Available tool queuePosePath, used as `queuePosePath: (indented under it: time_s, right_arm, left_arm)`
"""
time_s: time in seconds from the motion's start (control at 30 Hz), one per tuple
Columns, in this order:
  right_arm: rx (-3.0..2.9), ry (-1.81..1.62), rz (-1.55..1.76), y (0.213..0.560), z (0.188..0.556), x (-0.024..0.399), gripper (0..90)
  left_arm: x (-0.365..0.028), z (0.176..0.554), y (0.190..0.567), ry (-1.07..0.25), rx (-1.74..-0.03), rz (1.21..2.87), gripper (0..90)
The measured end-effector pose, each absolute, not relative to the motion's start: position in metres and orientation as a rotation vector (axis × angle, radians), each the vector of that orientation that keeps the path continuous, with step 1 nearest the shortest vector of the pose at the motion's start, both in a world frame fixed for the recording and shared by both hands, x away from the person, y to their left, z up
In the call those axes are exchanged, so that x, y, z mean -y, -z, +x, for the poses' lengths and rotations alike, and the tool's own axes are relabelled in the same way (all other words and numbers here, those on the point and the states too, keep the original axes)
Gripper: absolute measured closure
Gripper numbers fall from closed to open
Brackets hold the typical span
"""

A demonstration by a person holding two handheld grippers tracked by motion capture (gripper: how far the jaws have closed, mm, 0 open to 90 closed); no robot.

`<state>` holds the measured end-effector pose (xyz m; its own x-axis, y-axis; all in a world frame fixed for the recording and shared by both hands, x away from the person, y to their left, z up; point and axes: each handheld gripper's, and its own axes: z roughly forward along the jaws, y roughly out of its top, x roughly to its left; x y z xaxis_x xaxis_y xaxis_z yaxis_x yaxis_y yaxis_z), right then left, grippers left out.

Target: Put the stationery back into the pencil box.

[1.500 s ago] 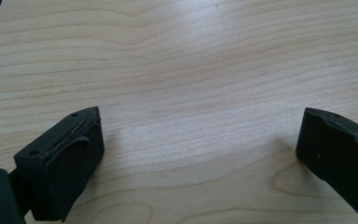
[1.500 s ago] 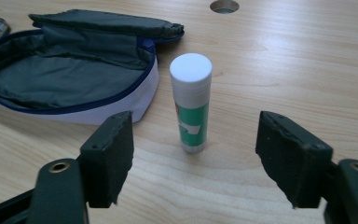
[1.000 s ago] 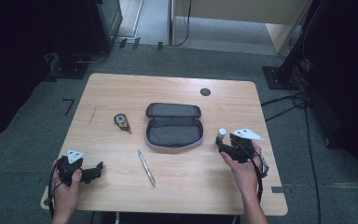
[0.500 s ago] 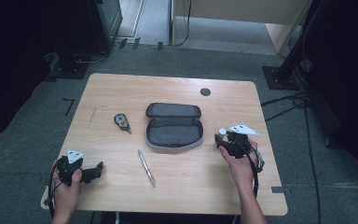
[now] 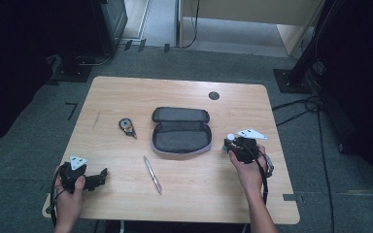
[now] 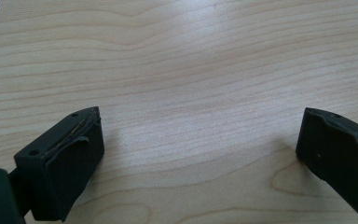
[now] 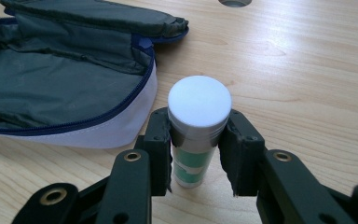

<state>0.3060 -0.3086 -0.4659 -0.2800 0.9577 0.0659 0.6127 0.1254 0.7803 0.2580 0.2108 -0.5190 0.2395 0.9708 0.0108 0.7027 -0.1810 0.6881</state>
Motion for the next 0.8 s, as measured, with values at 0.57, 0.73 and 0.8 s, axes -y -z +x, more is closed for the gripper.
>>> queuePosePath:
  time_s: [0.57, 0.73, 0.8]
  right_arm:
    - [-1.962, -1.089, 1.406, 0.429, 0.301, 0.289, 65.9]
    - [-1.962, -1.108, 1.377, 0.417, 0.302, 0.280, 65.9]
    - [-1.962, -1.113, 1.373, 0.414, 0.304, 0.277, 65.9]
  left_arm:
    - [-0.211, 0.258, 0.519, -0.621, -1.525, 1.955, 1.0]
    - [-0.211, 0.258, 0.519, -0.620, -1.525, 1.955, 1.0]
    - [-0.211, 0.258, 0.519, -0.620, -1.525, 1.955, 1.0]
